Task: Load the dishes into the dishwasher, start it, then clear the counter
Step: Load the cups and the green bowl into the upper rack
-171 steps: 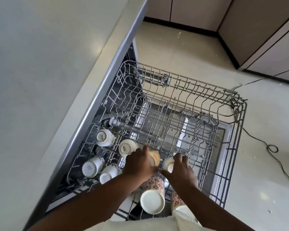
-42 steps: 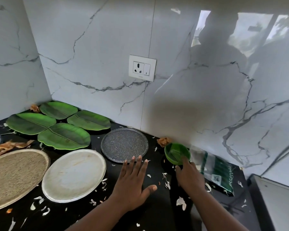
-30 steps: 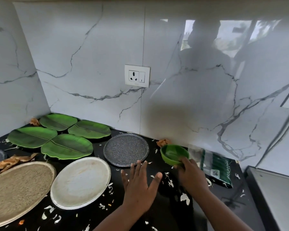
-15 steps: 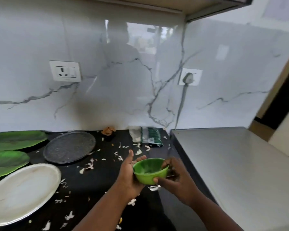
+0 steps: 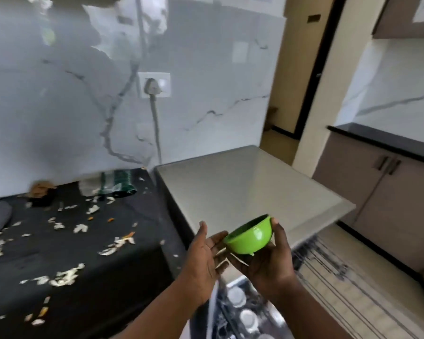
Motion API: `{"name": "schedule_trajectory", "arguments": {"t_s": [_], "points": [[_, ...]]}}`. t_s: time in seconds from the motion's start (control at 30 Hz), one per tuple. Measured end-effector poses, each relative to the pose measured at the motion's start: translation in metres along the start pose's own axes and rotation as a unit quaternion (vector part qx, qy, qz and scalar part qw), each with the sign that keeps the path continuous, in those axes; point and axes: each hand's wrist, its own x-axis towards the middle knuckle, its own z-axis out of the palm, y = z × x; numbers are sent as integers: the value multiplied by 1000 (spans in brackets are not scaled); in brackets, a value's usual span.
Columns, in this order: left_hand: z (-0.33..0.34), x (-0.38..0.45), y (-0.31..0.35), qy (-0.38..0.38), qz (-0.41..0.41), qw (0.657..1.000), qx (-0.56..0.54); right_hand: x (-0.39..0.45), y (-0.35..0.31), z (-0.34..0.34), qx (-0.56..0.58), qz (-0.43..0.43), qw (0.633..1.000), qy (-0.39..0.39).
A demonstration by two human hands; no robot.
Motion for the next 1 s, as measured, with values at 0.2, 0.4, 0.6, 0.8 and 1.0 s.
{"name": "schedule_trajectory", "arguments": {"t_s": [0.2,0.4,0.6,0.8,1.0], "points": [[99,28,-125,3,-40,971,235,-43,-50,-170,100,81,988,80],[128,48,-218,-75,-17,830,552,-79,-51,-295,57,125,974,178],[136,67,-252,-128,-48,697,703,-103,-39,-369,8,158,951,266],[136,101,-286,-167,-47,558,811,-89,-34,-413,-90,218,907,349],[146,143,-304,-259,4,487,834,-45,-39,-428,-219,183,869,404]]}}
